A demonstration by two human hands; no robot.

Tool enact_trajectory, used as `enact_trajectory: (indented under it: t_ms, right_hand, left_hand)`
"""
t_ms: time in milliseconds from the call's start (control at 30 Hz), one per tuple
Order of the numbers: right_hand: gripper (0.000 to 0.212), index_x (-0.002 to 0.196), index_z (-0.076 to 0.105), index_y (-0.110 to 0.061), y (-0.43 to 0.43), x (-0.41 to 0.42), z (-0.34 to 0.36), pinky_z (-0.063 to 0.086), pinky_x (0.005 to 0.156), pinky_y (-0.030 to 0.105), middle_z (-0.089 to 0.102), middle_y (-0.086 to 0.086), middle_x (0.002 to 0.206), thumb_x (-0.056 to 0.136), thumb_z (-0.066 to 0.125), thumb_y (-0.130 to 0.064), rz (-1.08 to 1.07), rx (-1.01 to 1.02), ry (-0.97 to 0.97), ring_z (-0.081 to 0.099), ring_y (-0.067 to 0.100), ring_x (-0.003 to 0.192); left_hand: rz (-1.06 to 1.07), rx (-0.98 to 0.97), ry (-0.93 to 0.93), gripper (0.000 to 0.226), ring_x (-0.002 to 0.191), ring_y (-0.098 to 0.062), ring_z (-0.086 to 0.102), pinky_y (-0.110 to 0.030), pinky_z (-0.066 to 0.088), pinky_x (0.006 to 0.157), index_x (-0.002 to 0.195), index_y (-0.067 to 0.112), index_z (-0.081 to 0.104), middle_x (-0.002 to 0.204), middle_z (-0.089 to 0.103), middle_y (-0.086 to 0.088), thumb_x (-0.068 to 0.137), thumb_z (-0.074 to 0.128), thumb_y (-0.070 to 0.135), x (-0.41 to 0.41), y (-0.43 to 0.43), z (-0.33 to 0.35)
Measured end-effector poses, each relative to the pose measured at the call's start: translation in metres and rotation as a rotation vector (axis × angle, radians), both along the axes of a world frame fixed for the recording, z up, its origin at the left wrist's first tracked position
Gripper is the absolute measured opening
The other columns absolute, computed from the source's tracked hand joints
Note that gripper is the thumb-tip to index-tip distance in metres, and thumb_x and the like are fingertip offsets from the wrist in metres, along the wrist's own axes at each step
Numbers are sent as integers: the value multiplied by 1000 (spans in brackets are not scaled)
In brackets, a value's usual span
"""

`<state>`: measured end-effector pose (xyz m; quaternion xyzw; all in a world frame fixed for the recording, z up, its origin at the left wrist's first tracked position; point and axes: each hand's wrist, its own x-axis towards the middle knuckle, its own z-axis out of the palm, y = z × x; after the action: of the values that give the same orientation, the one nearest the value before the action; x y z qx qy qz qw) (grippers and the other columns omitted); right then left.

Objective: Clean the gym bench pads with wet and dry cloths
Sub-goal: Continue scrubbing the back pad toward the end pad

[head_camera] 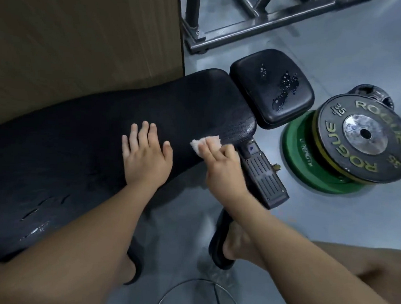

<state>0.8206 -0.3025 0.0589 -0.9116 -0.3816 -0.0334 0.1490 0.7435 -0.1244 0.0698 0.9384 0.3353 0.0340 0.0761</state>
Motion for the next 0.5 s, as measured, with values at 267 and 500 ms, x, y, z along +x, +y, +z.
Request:
enact_trajectory:
  t_ms: [267, 500]
  right_hand:
    - [64, 128, 58, -20, -3, 41, 8, 45, 80, 45, 58, -3, 129, 69, 41, -1, -302, -6, 62, 39, 27, 87]
    - [66, 133, 56, -34, 2, 72, 16, 39, 84, 39, 58, -12, 133, 73, 54, -6, -86, -136, -30, 45, 27, 93]
  left_hand:
    - [4, 42, -10, 63, 155, -28, 15, -53, 13, 126, 155, 13, 33, 164, 30, -8, 101, 36, 46, 1, 1, -2]
    - [-32, 33, 14, 69, 155, -29, 12, -53, 10, 126, 154, 11, 33, 163, 29, -9, 99, 39, 52, 3, 7, -4]
